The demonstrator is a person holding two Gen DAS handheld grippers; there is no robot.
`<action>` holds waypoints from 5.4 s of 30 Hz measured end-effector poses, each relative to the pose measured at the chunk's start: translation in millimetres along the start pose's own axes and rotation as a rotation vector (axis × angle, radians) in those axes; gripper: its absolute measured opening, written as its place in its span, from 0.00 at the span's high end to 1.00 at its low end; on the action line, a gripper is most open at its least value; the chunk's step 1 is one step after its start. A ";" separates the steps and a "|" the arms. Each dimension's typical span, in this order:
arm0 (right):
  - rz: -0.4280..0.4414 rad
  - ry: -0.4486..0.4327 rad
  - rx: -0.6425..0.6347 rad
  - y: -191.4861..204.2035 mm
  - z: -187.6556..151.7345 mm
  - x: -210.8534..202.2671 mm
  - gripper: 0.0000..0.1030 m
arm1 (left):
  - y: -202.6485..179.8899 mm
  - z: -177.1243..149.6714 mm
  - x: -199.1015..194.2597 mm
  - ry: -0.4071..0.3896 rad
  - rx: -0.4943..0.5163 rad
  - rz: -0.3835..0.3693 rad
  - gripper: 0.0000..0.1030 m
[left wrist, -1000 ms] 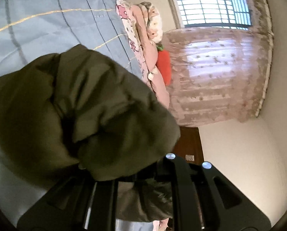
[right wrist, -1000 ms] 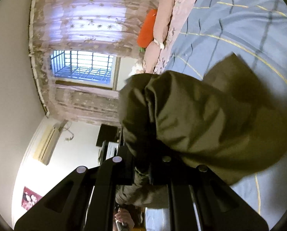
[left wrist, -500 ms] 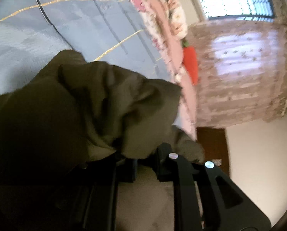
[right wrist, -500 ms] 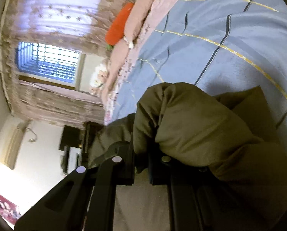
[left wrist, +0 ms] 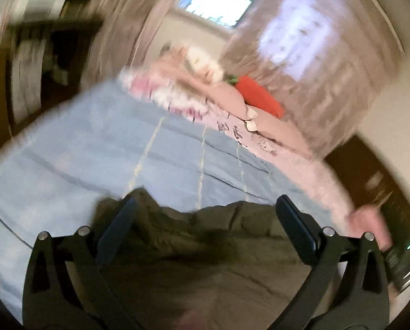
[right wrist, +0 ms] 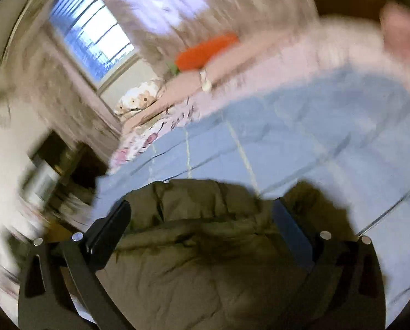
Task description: Fold large clothes
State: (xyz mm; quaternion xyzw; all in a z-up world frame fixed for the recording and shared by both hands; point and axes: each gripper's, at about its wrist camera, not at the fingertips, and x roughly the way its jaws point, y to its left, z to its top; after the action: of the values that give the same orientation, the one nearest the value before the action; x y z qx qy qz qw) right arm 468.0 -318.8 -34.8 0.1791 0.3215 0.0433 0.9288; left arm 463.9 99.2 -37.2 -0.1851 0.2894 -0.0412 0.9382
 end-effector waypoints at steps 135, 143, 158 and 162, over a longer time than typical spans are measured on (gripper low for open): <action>-0.180 -0.214 -0.311 93.4 -328.1 -522.7 0.01 | -126.3 -292.0 -572.1 -0.141 0.328 0.206 0.02; -0.186 -0.221 -0.298 89.5 -330.3 -524.4 0.01 | -128.5 -291.4 -569.8 -0.140 0.337 0.207 0.02; -0.183 -0.217 -0.299 87.8 -333.9 -524.1 0.01 | -128.7 -294.9 -568.6 -0.137 0.335 0.207 0.02; -0.183 -0.214 -0.303 88.8 -334.7 -524.5 0.01 | -128.4 -295.4 -568.3 -0.138 0.333 0.206 0.02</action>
State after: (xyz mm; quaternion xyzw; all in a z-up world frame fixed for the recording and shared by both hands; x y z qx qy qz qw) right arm -148.1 -236.6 58.3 0.0110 0.2256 -0.0127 0.9741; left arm -168.3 -10.6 84.8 0.0005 0.2312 0.0204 0.9727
